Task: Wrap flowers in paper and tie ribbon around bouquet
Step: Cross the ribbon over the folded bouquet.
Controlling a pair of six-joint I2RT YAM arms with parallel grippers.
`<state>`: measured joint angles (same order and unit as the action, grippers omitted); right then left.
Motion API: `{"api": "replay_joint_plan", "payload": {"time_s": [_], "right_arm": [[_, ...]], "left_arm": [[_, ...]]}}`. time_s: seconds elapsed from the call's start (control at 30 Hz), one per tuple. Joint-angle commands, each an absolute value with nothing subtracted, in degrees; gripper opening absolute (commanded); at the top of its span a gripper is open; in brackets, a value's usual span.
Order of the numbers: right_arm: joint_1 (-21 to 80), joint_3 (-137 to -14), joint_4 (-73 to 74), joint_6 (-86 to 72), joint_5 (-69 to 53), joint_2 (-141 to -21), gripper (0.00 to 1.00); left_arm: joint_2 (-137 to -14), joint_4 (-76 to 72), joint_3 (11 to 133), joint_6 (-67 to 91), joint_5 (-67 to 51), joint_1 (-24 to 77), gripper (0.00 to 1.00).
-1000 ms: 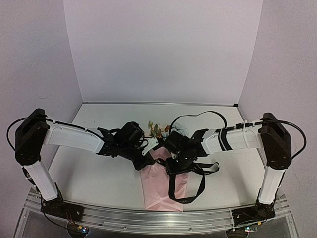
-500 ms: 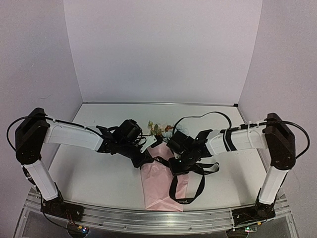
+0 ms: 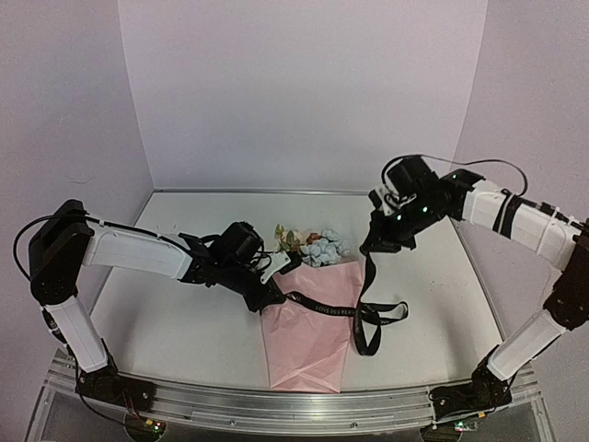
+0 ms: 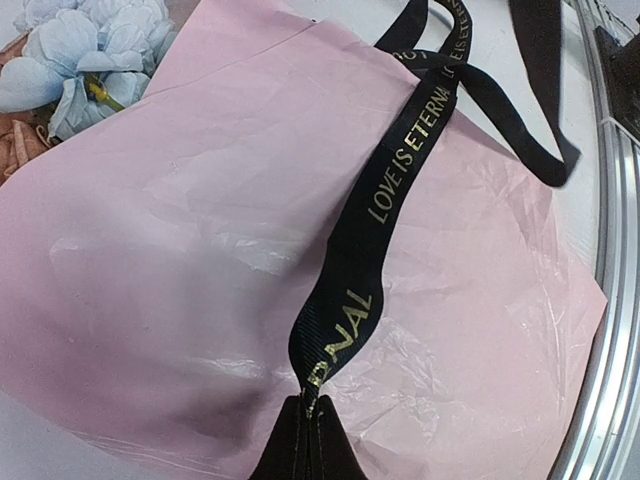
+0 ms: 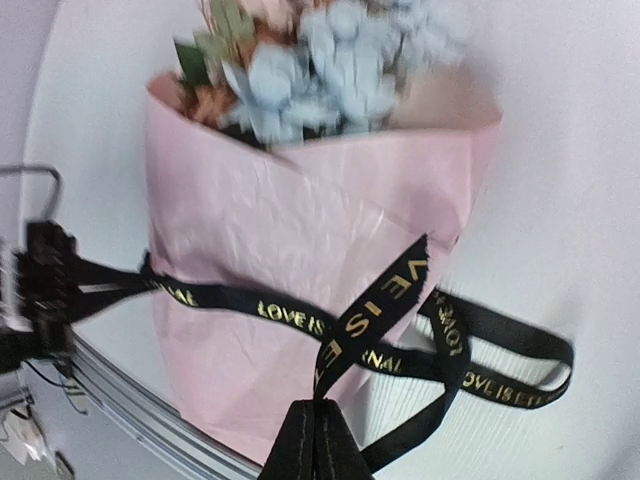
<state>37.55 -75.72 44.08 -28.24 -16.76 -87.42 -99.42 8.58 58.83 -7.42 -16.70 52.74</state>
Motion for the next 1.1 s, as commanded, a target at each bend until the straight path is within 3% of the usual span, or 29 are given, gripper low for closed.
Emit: {"api": "replay_joint_plan", "payload": {"time_s": [0.0,0.07,0.37,0.5,1.07], "right_arm": [[34.19,-88.24,49.63,-23.33,-24.52,-88.89,0.00],[34.76,-88.95,47.68,-26.11,-29.06,-90.29,0.00],[43.97,-66.62,12.50,-38.91,-41.75,-93.58,0.00],[45.99,-63.84,2.06,-45.15,-44.90,-98.08,0.00],[50.16,-62.52,-0.19,-46.11,-47.29,-102.97,0.00]], "left_arm": [[-99.67,7.81,61.74,-6.84,-18.56,52.20,0.00],[-100.05,8.15,62.30,-6.61,-19.42,51.94,0.00],[-101.55,11.08,64.91,-5.32,-26.71,50.09,0.00],[-102.43,12.74,66.15,-5.38,-28.51,49.29,0.00],[-103.39,14.21,67.66,-4.98,-28.28,48.40,0.00]]}}
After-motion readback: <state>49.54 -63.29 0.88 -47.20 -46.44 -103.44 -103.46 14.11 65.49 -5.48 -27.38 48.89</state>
